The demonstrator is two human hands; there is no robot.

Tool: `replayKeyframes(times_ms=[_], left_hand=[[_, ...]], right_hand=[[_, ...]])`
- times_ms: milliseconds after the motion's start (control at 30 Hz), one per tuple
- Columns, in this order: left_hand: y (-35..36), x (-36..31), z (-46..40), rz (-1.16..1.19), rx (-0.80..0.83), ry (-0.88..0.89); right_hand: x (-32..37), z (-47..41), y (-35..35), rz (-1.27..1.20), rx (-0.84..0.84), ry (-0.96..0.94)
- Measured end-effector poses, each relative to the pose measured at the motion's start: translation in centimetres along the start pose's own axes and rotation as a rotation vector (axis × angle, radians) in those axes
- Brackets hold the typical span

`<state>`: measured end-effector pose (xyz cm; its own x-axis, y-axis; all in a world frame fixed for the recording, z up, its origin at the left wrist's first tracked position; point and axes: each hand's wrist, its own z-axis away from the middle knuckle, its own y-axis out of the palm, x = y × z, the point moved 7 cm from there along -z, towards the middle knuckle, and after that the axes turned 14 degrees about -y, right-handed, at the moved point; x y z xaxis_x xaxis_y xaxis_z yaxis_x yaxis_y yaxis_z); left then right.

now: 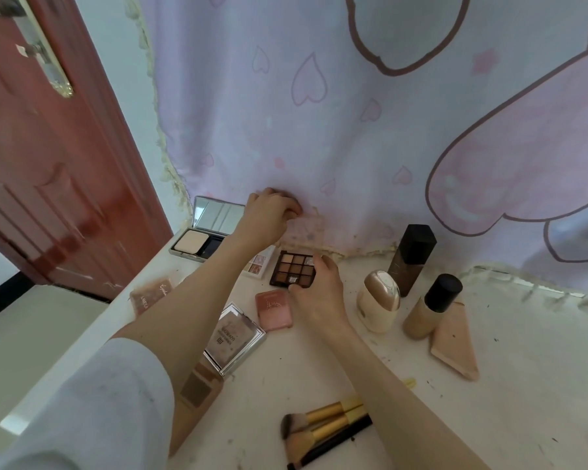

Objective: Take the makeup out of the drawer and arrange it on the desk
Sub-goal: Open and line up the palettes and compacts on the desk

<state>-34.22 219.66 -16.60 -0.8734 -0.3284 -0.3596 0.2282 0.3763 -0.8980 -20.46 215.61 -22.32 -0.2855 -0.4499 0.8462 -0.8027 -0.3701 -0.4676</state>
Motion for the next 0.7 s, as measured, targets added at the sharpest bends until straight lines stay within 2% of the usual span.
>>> replayKeyframes(times_ms=[167, 400, 700], left_hand=[[0.0, 0.0, -0.1, 0.036, -0.042, -0.019], [-0.6, 0.4, 0.8, 0.228, -0.089, -0.059], [-0.6, 0.1, 2.1, -0.064, -0.06, 0.035]], right_hand=[[-0.4, 0.0, 0.4, 0.062, 0.041, -0.023], [-1.1, -0.4, 1.2, 0.2, 0.054, -0.036], [-1.7, -0.1, 1.1, 0.533, 0.098, -0.07]])
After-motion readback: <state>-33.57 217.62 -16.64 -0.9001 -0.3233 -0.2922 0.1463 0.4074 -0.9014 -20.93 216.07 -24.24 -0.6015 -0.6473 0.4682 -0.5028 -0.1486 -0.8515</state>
